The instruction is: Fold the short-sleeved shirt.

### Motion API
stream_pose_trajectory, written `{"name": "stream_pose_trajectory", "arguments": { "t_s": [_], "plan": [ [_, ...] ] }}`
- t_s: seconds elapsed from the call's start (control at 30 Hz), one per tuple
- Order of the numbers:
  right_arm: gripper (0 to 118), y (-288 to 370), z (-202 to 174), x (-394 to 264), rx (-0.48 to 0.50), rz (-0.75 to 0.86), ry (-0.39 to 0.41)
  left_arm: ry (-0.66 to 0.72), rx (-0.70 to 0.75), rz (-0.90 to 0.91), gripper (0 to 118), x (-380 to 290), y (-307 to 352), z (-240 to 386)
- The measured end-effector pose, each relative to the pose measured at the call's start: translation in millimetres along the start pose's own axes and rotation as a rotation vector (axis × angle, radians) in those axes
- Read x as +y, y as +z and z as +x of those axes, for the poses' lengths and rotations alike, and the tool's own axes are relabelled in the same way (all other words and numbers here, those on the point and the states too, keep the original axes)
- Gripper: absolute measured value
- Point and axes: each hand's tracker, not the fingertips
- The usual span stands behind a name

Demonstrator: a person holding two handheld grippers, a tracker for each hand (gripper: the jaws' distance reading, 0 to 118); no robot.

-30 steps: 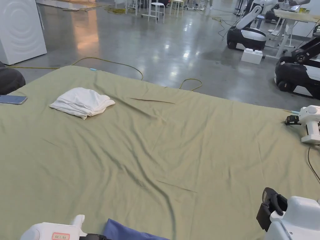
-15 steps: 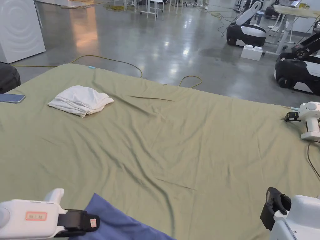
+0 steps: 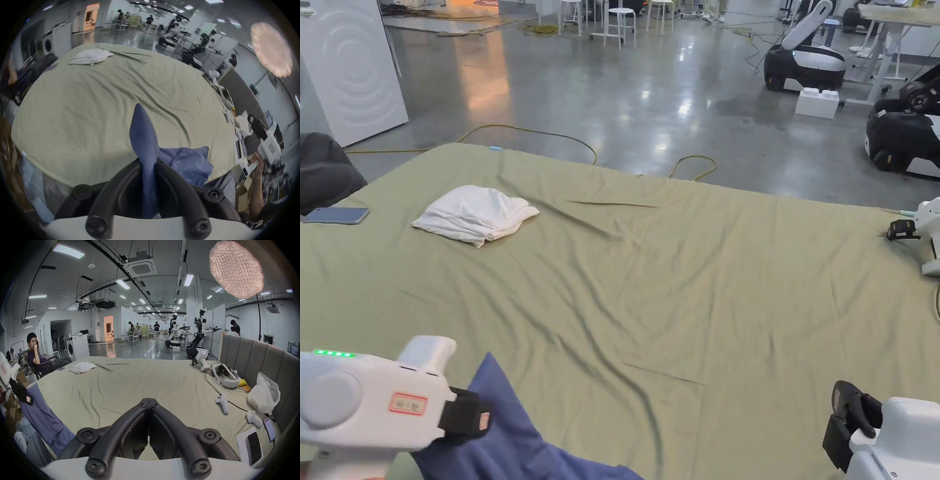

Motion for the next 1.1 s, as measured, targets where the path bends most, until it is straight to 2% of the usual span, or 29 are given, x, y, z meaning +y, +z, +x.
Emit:
{"name": "stream_pose_trajectory", "arguments": {
  "t_s": [0.2,0.43,0.63,0.77,0.8,0.9,0.93,1.03,1.1],
  "plan": [
    [0,5.4,9.4,-2.9,-0.009,-0.004,0.011,-0.093,-0.05,-0.059,11,-5.7,-24.6,50.6],
    [0,12.7,18.4,-5.9,-0.036,-0.012,0.001,-0.12,-0.068,-0.154,11,-24.7,-74.1,122.2],
    [0,17.7,24.0,-10.9,-0.053,-0.025,-0.008,-0.17,-0.008,-0.21,11,-47.5,-124.9,165.1],
    [0,19.4,25.5,-12.9,-0.064,-0.033,-0.008,-0.154,0.022,-0.194,12,-55.9,-132.0,176.8],
    [0,19.5,26.0,-13.6,-0.065,-0.036,-0.011,-0.132,0.016,-0.194,15,-56.8,-133.6,175.8],
    [0,19.0,26.2,-14.8,-0.066,-0.043,-0.018,-0.068,-0.069,-0.194,45,-55.7,-127.4,172.8],
    [0,18.7,26.0,-15.0,-0.065,-0.045,-0.018,-0.034,-0.117,-0.198,50,-53.6,-123.8,170.2],
    [0,19.1,24.5,-14.8,-0.061,-0.047,-0.014,0.039,-0.225,-0.171,50,-46.8,-107.3,161.8],
    [0,18.9,23.7,-14.6,-0.06,-0.047,-0.01,0.041,-0.236,-0.149,50,-39.6,-99.6,155.0]
  ]
}}
